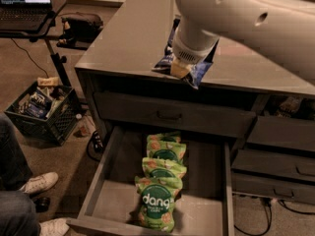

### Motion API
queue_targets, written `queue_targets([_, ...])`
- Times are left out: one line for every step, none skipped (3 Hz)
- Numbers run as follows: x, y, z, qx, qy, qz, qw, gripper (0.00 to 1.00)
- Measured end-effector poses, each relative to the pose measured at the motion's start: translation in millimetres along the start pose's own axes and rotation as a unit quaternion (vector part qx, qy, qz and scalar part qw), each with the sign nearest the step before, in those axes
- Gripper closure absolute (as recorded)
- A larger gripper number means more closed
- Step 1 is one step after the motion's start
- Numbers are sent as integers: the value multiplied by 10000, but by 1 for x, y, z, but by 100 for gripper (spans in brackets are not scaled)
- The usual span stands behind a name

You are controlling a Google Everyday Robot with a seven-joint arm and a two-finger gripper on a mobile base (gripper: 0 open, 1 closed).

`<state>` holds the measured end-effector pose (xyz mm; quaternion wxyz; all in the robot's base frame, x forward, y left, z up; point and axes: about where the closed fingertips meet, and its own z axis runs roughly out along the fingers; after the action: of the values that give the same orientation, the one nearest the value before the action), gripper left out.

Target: Pick green jalapeno chip bag from middle drawer and place on counter

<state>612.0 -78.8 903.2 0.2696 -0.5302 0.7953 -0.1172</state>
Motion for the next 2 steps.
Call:
queue_targets([-13, -53, 54, -342, -64, -78, 9994, 100])
queue_targets([-17, -80, 100, -573, -59, -54, 9983, 100])
